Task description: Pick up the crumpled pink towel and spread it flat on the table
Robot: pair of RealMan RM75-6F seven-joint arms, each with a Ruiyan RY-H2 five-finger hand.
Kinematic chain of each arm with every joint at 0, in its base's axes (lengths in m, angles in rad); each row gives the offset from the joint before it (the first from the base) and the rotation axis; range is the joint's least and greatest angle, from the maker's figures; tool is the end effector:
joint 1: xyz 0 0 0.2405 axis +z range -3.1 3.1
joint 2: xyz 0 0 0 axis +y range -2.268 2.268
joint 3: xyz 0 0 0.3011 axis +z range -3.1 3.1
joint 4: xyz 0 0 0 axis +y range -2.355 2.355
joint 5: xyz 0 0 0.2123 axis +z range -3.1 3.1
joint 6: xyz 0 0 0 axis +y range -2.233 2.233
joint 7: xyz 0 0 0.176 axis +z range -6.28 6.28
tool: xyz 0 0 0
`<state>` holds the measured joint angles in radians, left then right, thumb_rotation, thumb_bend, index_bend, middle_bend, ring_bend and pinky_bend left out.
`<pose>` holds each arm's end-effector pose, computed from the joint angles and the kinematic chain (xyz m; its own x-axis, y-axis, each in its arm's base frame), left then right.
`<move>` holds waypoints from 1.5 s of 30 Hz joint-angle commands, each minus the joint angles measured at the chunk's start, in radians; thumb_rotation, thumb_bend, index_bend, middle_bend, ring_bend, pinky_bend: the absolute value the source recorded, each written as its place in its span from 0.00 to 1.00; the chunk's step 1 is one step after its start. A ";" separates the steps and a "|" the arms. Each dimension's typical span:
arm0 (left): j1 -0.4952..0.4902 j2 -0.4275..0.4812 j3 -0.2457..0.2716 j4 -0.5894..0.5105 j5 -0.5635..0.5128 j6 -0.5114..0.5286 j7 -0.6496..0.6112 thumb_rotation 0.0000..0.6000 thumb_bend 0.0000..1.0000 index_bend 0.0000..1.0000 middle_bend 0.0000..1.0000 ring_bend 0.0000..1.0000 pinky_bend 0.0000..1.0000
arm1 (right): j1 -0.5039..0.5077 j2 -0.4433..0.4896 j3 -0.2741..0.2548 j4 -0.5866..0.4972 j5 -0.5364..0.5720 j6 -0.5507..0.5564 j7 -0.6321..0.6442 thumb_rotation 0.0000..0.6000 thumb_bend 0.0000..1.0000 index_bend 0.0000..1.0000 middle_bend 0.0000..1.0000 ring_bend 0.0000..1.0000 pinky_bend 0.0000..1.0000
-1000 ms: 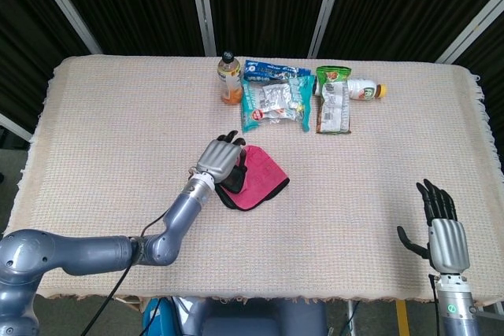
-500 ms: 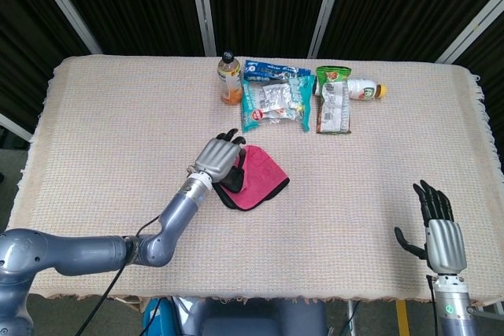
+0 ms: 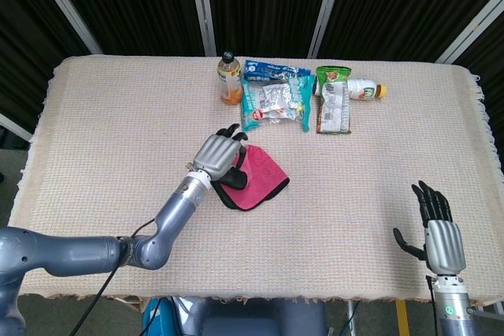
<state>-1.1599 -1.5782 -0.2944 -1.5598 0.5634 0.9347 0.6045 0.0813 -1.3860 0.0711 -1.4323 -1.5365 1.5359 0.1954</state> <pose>-0.0184 0.4525 -0.0426 0.4308 0.3063 0.8489 0.8642 -0.4110 -0.2903 -0.3520 -0.2200 0.1034 0.1223 0.0535 0.9910 -0.9912 -0.0444 0.1247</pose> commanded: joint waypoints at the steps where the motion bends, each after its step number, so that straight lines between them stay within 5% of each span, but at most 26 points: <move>1: -0.008 0.046 -0.034 -0.052 -0.009 0.018 0.001 1.00 0.41 0.65 0.19 0.04 0.16 | 0.001 -0.001 -0.002 -0.002 -0.003 -0.002 -0.003 1.00 0.31 0.00 0.00 0.00 0.00; 13: -0.128 0.163 -0.209 -0.158 -0.175 0.064 0.043 1.00 0.41 0.67 0.21 0.04 0.16 | 0.011 0.006 0.003 -0.026 0.006 -0.022 0.000 1.00 0.31 0.00 0.00 0.00 0.00; 23: -0.323 0.196 -0.323 -0.108 -0.376 0.127 0.171 1.00 0.40 0.67 0.21 0.04 0.16 | 0.027 0.022 0.028 -0.045 0.041 -0.053 0.029 1.00 0.31 0.00 0.00 0.00 0.00; 36: -0.425 0.166 -0.300 -0.026 -0.482 0.146 0.226 1.00 0.40 0.70 0.22 0.04 0.16 | 0.041 0.034 0.039 -0.050 0.066 -0.085 0.045 1.00 0.31 0.00 0.00 0.00 0.00; 45: -0.469 0.126 -0.294 0.073 -0.515 0.110 0.231 1.00 0.40 0.70 0.22 0.04 0.16 | 0.133 0.088 0.137 -0.251 0.153 -0.197 0.022 1.00 0.31 0.05 0.00 0.00 0.00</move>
<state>-1.6225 -1.4451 -0.5908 -1.4962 0.0521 1.0521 0.8359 0.1795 -1.3176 0.1702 -1.6244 -1.4186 1.3763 0.2361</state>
